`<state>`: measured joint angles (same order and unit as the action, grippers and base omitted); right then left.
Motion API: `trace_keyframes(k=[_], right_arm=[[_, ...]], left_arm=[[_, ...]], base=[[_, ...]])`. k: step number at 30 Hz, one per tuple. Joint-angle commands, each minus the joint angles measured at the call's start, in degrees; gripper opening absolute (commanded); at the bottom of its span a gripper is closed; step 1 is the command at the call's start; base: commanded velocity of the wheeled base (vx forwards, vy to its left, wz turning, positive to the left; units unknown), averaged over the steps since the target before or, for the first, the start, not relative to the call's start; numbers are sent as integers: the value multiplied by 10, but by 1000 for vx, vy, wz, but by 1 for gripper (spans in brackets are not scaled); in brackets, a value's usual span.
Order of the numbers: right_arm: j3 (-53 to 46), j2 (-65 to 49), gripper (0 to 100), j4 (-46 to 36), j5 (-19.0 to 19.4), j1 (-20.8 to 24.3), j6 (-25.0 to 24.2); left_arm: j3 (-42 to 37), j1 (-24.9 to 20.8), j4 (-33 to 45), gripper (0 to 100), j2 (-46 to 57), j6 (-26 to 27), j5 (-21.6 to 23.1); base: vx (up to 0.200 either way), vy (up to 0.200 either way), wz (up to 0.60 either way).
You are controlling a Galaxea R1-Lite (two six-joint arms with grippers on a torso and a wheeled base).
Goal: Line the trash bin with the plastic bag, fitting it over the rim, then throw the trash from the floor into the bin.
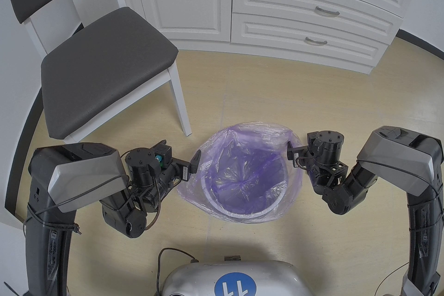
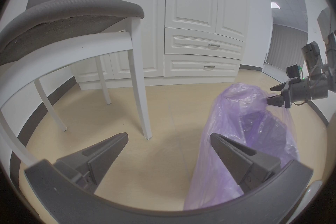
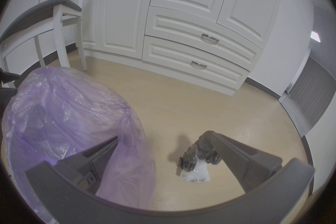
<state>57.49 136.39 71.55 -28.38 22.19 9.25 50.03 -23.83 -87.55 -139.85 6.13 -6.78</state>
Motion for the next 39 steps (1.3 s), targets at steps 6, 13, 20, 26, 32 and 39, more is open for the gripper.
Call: trace_keyframes(k=[6,13,20,26,32,39], right_arm=[[72,62,100,32,1,-13,-1],[104,77,100,32,3,-21,-12],[131,99,100,29,3,-24,-19],[137,109,100,22,5,-33,-18],[137,120,100,18,19,-42,-18],[124,115,100,-8,29,-47,-20]], left_arm=[[87,22,0,100,-67,-2,-21],[124,22,3,100,-89,-21,-39],[142,22,5,100,-111,-20,-50],[155,27,13,100,-126,-20,-50],[162,34,27,100,-140,-21,-50],[159,36,30,100,-138,-20,-50]], base=[[0,0,0],[0,0,0],[0,0,0],[0,0,0],[0,0,0],[0,0,0]])
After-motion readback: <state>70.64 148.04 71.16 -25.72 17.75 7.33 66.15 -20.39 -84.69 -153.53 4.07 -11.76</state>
